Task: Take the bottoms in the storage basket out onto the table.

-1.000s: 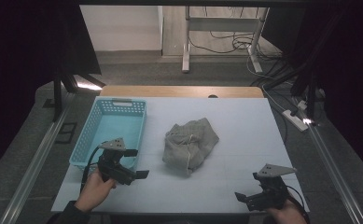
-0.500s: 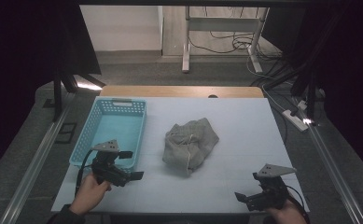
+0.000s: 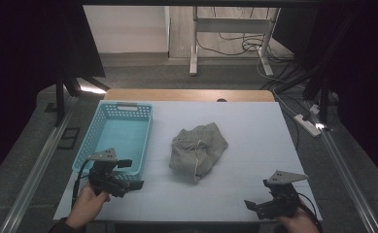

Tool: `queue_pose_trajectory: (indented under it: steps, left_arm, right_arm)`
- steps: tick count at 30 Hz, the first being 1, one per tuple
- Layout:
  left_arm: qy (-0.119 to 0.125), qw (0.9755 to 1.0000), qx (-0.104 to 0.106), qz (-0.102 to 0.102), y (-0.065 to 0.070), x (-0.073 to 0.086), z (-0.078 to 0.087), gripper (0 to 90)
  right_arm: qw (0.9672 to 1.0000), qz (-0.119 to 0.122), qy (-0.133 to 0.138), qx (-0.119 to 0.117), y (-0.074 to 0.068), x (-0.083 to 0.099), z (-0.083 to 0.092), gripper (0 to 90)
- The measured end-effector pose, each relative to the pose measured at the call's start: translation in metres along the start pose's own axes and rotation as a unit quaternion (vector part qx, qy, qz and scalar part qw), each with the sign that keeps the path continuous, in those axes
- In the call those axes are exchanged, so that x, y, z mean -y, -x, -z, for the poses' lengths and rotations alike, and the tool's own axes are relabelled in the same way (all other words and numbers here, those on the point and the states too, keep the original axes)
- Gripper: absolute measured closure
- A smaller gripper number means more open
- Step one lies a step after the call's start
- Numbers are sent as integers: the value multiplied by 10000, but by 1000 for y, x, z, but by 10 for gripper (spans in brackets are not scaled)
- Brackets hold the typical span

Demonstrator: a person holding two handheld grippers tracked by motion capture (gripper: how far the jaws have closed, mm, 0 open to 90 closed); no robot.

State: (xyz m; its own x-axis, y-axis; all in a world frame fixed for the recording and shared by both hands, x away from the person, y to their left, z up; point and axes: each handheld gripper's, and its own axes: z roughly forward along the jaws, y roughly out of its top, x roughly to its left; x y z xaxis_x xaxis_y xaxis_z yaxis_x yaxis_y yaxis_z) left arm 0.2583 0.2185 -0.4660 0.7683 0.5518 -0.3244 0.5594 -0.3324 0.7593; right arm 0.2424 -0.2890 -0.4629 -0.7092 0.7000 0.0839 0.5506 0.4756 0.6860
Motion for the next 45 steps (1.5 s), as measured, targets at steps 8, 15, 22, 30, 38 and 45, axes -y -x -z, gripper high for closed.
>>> queue_pose_trajectory:
  steps: [8,15,22,30,38,45]
  left_arm:
    - [-99,9999,-96,14,1,7,4,0]
    - [-82,9999,-132,69,2,13,10,0]
    - [-65,9997,-169,138,2,20,16,0]
    - [-61,9996,-177,208,3,29,21,0]
    - [-26,9993,-197,303,3,38,28,0]
    - [0,9988,-264,420,2,47,35,0]
  right_arm:
    - [10000,-8,-2,-2,0,0,0,0]
    - [10000,-1,-10,2,0,0,0,0]
    - [10000,-8,-19,4,0,0,0,0]
    - [10000,-6,-26,10,0,0,-1,0]
    - [10000,-2,-41,7,0,0,-1,0]
    - [10000,-13,-47,4,0,0,-1,0]
